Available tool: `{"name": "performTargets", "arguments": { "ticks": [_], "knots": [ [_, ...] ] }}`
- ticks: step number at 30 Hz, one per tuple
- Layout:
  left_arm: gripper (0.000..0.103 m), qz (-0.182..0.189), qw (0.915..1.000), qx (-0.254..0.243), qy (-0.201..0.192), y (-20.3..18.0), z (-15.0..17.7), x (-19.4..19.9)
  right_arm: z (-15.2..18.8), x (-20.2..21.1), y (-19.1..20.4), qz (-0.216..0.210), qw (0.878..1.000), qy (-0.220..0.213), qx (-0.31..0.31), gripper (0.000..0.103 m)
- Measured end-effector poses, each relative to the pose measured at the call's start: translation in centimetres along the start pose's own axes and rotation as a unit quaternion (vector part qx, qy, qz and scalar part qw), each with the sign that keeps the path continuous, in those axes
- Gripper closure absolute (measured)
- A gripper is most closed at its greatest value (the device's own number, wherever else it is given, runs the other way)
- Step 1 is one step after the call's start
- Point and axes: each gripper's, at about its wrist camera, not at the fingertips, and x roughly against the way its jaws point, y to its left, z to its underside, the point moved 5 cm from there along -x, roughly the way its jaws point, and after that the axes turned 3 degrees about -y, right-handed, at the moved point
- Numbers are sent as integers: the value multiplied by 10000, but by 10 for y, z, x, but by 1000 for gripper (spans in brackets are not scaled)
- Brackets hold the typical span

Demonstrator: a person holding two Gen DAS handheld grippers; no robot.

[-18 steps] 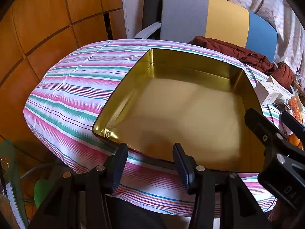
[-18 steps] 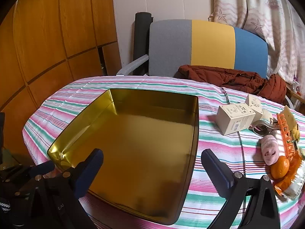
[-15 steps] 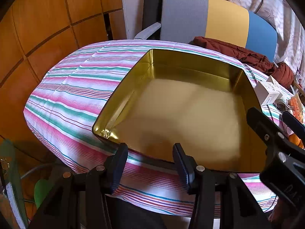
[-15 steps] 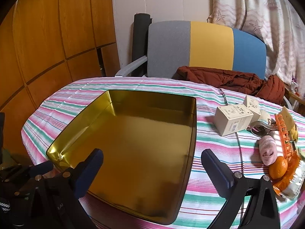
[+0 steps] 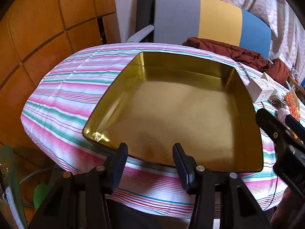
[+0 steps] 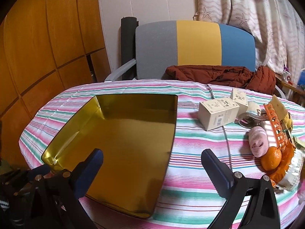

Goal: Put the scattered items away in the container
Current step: 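Move both grippers from the gold tray toward the scattered items, then grasp the orange with the left gripper while the right gripper grasps the white snack bag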

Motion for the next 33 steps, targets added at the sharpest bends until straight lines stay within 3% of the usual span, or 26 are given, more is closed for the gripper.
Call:
{"name": "performTargets", "arguments": {
  "ticks": [4,10,14,16,23,28,33],
  "knots": [
    [54,122,9996,-237,-49,-18,1,3,4,10,-20,175,9997,-84,-128,0],
    [53,589,9965,-591,-8,-55,6,9,14,30,-68,451,9974,-235,-516,3],
    [53,915,9923,-834,-37,-84,10,17,27,43,-108,853,9924,-244,-853,21],
    [53,1016,9899,-981,-70,-96,9,21,36,52,-132,1158,9873,-315,-1046,27],
    [53,1372,9787,-1525,-31,-143,11,29,56,85,-219,2280,9532,-663,-1870,27],
    [53,1532,9722,-1768,1,-173,10,30,59,76,-252,2487,9457,-504,-2034,27],
    [53,1746,9653,-1943,64,-199,10,27,56,56,-268,2385,9461,-341,-2162,27]
  ]
}}
